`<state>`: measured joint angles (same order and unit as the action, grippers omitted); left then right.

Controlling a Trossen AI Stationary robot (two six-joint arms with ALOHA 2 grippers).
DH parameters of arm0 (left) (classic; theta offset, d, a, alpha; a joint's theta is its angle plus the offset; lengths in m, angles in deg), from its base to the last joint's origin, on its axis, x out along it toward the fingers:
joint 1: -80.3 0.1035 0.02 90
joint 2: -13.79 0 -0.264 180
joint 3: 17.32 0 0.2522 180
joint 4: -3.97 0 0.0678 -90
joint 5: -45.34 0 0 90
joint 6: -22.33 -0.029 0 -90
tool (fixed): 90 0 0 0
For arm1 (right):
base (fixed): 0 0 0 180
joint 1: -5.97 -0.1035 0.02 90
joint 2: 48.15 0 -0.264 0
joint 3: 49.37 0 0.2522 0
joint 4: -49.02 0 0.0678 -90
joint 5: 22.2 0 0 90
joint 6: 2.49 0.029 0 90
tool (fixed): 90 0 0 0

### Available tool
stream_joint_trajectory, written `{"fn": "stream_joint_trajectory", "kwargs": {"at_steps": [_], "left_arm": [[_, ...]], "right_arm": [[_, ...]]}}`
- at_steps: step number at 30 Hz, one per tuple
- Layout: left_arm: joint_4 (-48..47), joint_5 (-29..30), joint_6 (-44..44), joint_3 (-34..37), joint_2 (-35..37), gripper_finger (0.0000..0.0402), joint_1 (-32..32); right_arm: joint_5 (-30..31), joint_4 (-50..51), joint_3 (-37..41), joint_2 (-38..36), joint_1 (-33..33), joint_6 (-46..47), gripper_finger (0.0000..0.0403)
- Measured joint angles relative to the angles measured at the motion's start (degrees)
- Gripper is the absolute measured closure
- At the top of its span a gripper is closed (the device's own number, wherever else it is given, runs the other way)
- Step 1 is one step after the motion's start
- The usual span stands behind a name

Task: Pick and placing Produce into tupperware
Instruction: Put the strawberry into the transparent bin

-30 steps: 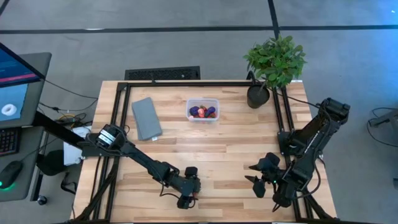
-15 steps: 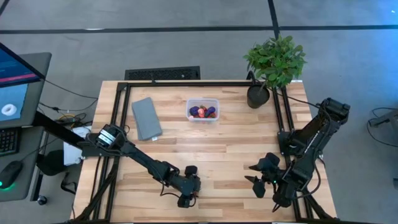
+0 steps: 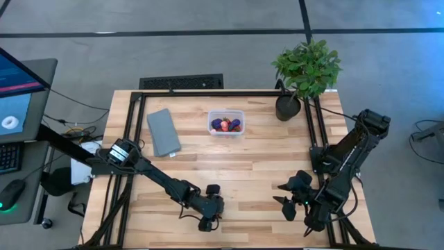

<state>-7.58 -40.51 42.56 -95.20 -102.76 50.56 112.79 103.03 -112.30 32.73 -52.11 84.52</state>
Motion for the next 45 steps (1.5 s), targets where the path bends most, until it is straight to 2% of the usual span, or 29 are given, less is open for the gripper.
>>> {"fn": "stream_joint_trajectory", "kwargs": {"at_steps": [12,20,32,45], "left_arm": [[-11.1,1.1,-4.3,-5.5,-0.1,0.0253,0.1],[-13.5,2.3,-4.7,-6.3,0.6,0.0254,0.6],[-19.9,10.1,-5.5,-6.4,7.7,0.0254,1.7],[-23.1,19.2,-7.9,-6.5,18.6,0.0254,4.9]], "right_arm": [[0.0,0.0,0.0,0.0,0.0,-0.1,0.0143],[0.0,0.1,0.0,0.0,0.0,-0.4,0.0143],[1.6,0.6,0.0,0.0,0.0,-0.6,0.0143],[3.3,0.4,0.0,0.0,0.0,-0.5,0.0143]]}}
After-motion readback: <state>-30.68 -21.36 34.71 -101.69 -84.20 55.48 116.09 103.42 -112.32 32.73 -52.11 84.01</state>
